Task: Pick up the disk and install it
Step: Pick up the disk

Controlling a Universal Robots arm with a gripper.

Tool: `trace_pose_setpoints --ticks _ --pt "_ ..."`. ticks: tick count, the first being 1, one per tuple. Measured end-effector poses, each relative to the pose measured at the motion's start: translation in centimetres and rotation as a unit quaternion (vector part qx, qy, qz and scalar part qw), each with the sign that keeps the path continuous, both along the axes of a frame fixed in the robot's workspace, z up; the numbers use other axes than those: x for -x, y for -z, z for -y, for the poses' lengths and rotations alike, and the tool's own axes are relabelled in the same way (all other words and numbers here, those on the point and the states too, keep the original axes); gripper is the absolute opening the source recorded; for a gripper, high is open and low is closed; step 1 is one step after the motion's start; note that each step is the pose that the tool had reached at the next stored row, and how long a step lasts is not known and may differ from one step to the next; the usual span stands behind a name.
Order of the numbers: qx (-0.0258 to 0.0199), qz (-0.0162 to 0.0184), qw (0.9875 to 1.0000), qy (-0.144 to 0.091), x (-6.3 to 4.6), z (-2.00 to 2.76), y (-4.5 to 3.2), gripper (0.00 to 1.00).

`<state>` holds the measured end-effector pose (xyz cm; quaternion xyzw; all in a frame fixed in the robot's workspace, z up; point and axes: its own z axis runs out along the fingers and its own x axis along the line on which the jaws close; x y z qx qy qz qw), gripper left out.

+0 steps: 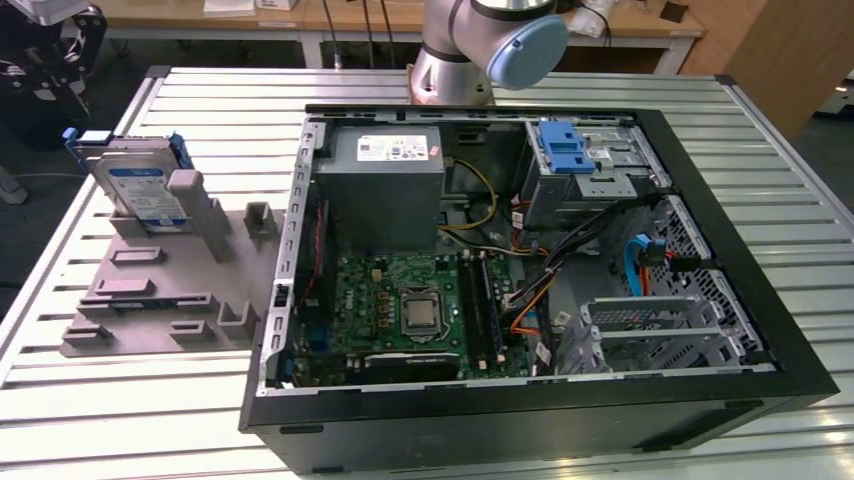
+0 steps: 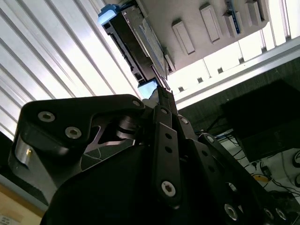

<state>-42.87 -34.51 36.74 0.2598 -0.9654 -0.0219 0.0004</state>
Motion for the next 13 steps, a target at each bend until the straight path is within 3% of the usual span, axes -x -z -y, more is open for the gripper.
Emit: trace_pose_setpoints --ticks 7,13 --pt "0.0 0.0001 1.0 -0.003 0.0 0.0 0.01 0.11" --pt "0.0 0.0 0.9997 -0.023 0.0 0.0 0.0 0.11"
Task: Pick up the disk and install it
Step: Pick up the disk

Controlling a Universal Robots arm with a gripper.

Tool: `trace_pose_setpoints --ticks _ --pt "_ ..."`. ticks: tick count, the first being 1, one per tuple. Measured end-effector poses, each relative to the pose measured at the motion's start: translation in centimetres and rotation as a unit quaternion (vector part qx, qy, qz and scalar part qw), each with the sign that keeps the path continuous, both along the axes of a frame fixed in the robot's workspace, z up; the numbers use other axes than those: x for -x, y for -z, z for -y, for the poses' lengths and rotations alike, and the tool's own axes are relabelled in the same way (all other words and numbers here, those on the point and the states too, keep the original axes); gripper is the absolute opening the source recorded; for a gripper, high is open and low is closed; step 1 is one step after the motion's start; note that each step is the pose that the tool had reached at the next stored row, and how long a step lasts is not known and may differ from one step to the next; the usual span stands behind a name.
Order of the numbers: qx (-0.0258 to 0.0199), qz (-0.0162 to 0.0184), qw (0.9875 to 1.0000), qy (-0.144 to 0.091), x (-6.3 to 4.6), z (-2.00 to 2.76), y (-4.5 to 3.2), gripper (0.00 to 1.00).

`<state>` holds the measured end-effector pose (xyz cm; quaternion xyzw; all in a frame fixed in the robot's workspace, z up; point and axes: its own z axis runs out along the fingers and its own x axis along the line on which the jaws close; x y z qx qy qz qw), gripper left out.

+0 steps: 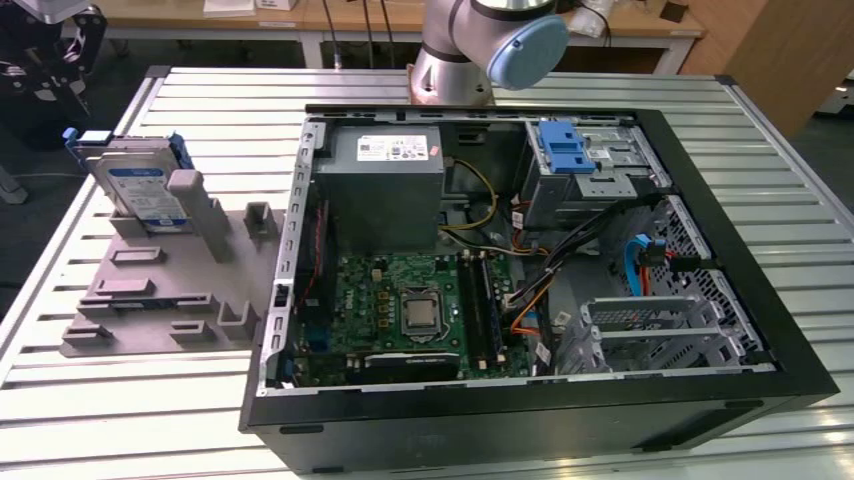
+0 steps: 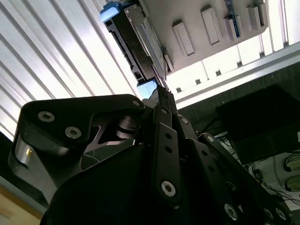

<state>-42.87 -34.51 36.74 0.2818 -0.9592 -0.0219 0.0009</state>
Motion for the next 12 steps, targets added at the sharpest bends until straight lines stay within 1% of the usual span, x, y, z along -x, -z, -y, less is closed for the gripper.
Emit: trace_pose_setpoints --ticks 5,12 --pt "0.0 0.0 0.9998 -0.019 0.0 0.0 0.0 0.11" --pt "0.0 0.0 0.9992 -0.039 0.0 0.0 0.0 0.11"
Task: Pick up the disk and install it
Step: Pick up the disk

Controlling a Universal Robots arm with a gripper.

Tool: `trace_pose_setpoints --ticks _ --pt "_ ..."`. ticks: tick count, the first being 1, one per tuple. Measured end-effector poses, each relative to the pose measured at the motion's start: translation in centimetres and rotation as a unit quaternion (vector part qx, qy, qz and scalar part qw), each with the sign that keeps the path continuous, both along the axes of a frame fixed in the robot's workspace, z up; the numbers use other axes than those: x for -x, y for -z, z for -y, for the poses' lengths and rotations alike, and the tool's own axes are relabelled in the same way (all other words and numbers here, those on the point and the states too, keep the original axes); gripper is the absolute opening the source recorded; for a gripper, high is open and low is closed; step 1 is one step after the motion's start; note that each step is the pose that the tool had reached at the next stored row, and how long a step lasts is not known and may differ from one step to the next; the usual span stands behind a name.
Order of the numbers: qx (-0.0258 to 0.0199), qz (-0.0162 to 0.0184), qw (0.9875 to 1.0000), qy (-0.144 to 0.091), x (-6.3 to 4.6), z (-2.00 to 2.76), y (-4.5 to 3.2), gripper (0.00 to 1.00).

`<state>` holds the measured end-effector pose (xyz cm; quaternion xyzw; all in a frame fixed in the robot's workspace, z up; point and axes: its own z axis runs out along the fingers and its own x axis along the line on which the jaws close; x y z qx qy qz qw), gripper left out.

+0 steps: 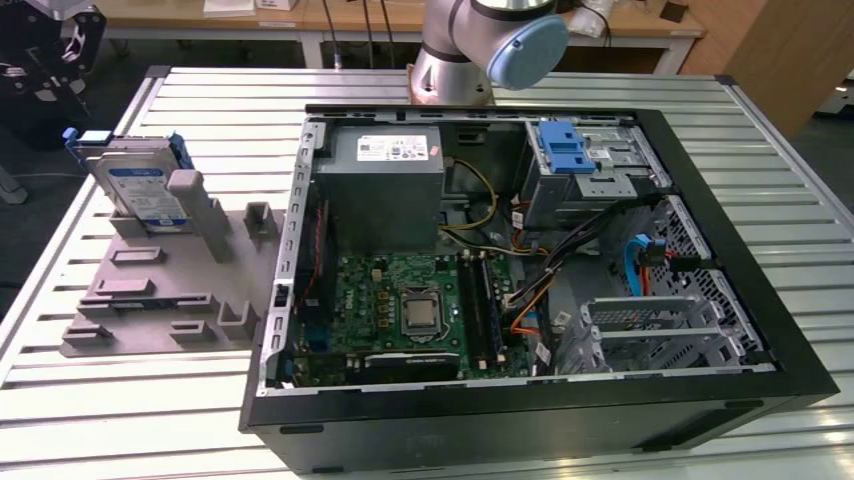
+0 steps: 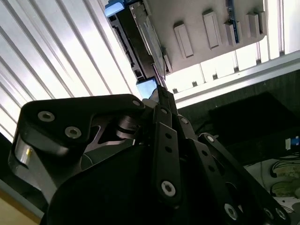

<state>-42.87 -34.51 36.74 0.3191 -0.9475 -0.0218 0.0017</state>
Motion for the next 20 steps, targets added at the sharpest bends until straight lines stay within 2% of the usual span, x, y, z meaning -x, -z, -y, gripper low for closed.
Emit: trace_pose_setpoints --ticks 20 --pt "0.0 -0.0001 0.9992 -0.041 0.0 0.0 0.0 0.11"
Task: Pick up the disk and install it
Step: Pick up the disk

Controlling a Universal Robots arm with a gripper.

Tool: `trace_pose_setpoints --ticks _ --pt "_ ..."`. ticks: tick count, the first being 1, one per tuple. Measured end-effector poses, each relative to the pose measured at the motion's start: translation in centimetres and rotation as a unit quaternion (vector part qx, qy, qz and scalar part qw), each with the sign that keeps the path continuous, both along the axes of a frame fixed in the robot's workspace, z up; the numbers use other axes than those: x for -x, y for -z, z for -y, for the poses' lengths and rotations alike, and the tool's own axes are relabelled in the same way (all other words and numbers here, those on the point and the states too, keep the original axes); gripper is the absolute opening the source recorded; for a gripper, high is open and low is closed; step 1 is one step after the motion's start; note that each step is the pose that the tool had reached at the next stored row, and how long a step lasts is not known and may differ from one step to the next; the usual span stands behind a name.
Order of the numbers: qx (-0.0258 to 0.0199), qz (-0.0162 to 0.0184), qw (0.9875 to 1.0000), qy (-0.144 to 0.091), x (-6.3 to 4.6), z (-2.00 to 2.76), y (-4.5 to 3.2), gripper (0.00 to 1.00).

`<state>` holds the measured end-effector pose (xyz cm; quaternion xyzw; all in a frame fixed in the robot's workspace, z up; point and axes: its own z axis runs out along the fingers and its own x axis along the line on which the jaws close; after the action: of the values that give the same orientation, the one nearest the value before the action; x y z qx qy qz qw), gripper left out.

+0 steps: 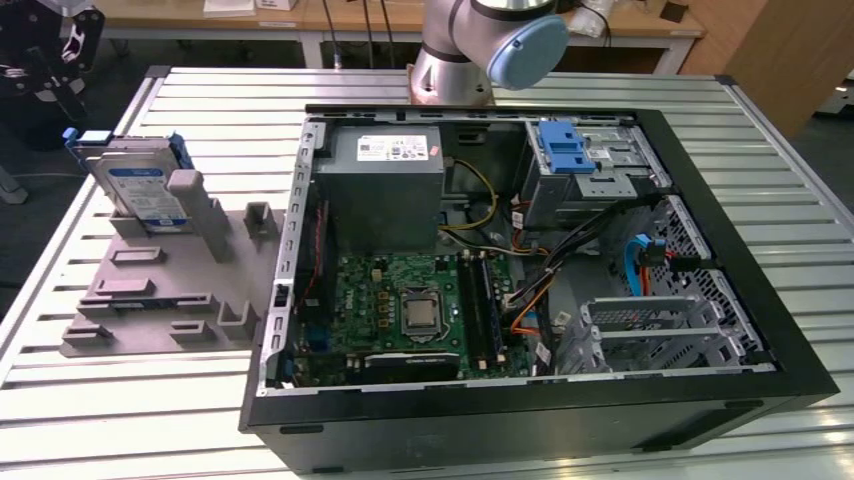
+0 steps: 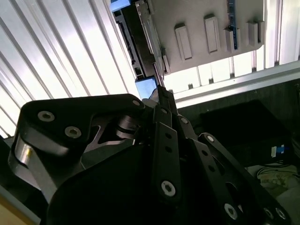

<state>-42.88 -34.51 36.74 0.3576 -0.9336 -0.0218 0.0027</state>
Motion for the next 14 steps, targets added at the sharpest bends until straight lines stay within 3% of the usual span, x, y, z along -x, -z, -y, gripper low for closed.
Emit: trace_pose_setpoints --ticks 8,14 --pt "0.0 0.0 0.9998 -0.018 0.0 0.0 0.01 0.11" --pt "0.0 0.0004 0.9986 -0.054 0.0 0.0 0.02 0.11"
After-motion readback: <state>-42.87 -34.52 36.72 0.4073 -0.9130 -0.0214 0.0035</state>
